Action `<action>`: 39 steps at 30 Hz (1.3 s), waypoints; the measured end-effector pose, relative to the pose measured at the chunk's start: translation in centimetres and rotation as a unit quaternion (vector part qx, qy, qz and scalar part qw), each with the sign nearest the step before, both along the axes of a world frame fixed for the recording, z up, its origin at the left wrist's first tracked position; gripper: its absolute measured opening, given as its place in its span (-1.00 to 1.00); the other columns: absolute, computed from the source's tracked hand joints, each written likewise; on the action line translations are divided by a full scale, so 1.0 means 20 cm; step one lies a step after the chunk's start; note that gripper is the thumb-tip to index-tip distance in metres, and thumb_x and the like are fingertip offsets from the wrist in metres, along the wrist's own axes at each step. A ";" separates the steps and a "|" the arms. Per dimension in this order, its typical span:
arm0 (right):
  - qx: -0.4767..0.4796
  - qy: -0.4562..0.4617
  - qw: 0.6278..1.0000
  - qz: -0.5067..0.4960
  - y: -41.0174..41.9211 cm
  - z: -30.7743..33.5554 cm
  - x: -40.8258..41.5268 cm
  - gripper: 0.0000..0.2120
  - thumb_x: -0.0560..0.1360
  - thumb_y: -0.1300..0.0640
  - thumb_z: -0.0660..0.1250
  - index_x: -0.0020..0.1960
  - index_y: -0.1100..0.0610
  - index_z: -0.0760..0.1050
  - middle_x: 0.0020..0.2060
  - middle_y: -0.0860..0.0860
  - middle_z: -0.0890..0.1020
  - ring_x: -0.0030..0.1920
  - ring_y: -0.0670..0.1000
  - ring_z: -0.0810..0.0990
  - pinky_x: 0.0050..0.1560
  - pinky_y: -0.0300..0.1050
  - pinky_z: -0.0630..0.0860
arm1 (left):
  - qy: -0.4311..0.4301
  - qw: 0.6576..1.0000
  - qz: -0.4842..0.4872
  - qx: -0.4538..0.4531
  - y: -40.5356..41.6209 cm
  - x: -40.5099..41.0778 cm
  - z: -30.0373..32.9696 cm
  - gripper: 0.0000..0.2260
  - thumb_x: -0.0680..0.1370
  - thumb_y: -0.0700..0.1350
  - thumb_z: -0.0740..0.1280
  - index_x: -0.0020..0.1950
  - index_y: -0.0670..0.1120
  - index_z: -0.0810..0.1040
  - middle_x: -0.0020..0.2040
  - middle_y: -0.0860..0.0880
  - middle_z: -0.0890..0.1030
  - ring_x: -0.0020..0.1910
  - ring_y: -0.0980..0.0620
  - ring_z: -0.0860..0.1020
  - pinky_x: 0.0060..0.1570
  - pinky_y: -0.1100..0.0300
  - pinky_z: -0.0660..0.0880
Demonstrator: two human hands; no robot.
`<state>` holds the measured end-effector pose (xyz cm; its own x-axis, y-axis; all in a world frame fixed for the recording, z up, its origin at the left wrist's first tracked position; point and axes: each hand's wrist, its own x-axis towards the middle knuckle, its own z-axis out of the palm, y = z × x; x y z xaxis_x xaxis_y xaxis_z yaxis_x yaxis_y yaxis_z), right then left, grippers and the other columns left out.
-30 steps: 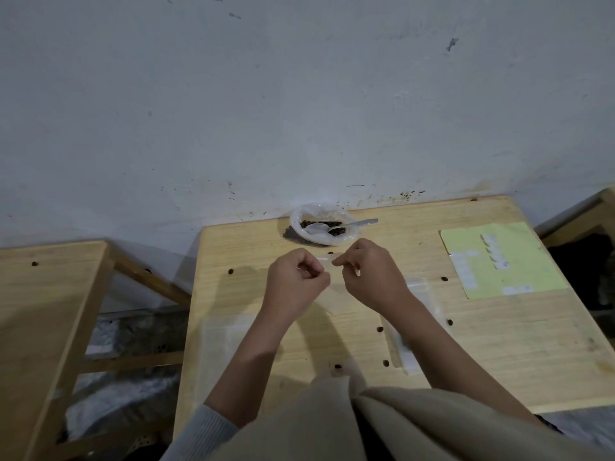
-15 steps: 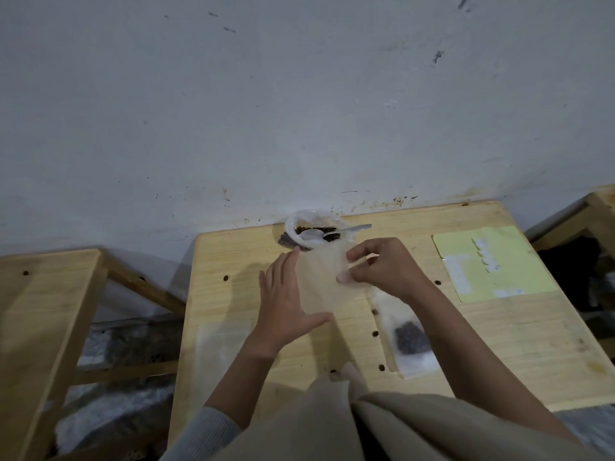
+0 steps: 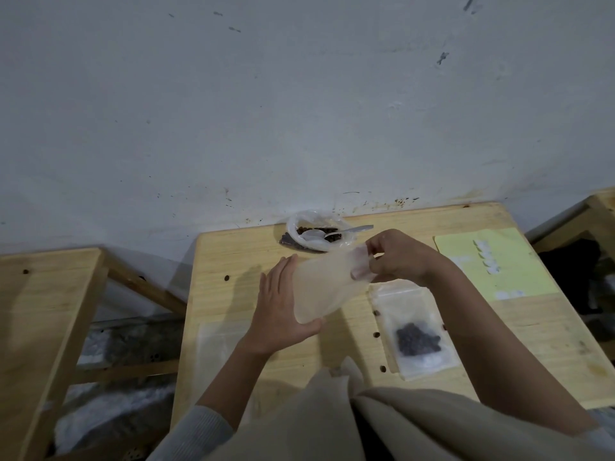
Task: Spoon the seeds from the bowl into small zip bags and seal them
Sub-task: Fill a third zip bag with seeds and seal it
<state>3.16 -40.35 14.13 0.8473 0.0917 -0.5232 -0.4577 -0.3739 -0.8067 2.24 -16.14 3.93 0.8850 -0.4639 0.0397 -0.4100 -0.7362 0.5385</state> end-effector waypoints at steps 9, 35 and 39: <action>0.038 -0.013 0.998 -0.045 0.06 -0.03 0.00 -0.77 0.31 0.25 0.54 -0.10 0.18 0.54 -0.09 0.04 0.57 -0.24 -0.04 0.60 -0.32 -0.25 0.53 | 0.035 0.998 0.048 -0.014 -0.03 -0.02 0.02 0.09 0.21 0.39 0.32 0.55 -0.05 -0.09 0.53 0.03 0.03 0.51 0.09 -0.06 0.44 -0.23 -0.13; 0.136 0.050 0.837 -0.528 0.04 -0.58 0.41 -0.72 0.47 0.22 0.41 0.13 0.19 0.43 -0.23 0.14 0.56 -0.25 0.06 0.54 -0.26 -0.07 0.53 | 0.198 0.959 0.159 -0.124 -0.24 0.34 -0.02 -0.17 0.20 0.12 0.60 0.38 0.04 0.31 0.24 0.07 0.26 0.18 0.08 0.40 0.12 0.21 0.40; 0.144 0.016 0.840 -0.523 0.10 -0.60 0.50 -0.88 0.48 0.22 0.39 -0.17 0.19 0.46 -0.27 0.09 0.55 -0.28 0.03 0.56 -0.30 -0.11 0.54 | 0.259 0.941 0.167 -0.140 -0.25 0.45 -0.04 -0.16 0.20 0.13 0.61 0.38 0.07 0.31 0.27 0.03 0.22 0.21 0.05 0.38 0.23 0.14 0.40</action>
<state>13.09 -38.39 2.16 0.5284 -0.5673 -0.6316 -0.4370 0.4561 -0.7753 11.17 -21.08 3.15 0.9140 -0.1919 -0.3574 0.1895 -0.5770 0.7945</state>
